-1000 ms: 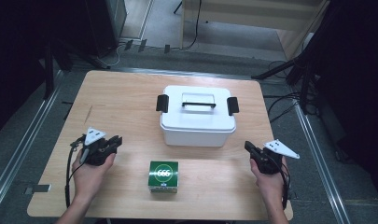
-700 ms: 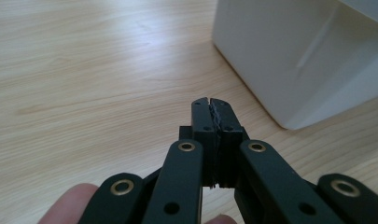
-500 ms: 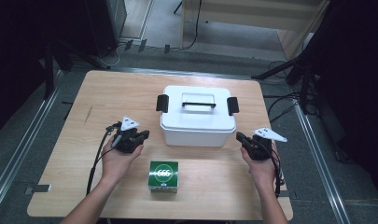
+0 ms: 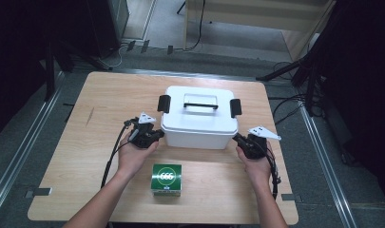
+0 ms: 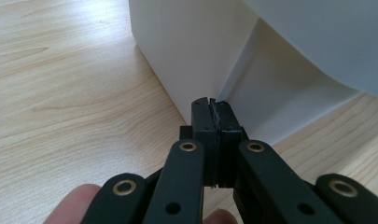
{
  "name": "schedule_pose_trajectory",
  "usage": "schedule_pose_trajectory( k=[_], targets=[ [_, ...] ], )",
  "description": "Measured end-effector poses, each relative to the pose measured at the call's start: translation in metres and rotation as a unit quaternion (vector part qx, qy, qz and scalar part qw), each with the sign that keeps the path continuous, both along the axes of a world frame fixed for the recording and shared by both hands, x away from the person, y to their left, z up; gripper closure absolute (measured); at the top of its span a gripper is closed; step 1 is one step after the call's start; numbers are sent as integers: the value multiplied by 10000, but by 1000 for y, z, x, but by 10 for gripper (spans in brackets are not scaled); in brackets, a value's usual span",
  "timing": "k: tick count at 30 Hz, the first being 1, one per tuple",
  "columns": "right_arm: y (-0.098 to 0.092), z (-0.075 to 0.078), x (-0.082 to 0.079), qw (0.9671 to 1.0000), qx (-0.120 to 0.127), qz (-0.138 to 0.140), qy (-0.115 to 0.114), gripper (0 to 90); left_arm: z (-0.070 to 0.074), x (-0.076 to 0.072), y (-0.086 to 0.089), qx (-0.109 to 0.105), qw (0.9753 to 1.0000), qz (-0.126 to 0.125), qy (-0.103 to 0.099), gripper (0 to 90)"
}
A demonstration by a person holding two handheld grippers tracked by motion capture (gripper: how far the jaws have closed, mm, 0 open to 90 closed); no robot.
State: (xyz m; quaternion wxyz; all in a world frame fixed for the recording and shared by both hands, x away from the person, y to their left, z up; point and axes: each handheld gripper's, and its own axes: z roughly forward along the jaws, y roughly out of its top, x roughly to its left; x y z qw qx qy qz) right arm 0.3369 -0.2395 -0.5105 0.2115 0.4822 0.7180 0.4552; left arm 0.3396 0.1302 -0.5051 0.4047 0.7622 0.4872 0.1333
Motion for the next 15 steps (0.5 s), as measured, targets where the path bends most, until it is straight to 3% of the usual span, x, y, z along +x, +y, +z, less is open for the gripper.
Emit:
schedule_pose_trajectory(
  k=[4,9,15],
  targets=[
    [9,-3,1,9998,-77,170,5,900,0,-1,5,144,9998,55,-102,900],
    [22,-2,3,9999,-82,114,13,900,-1,-7,15,142,9997,131,-165,900],
    [40,-4,5,9996,1,293,31,900,-2,-17,38,95,9993,324,-137,900]
  ],
)
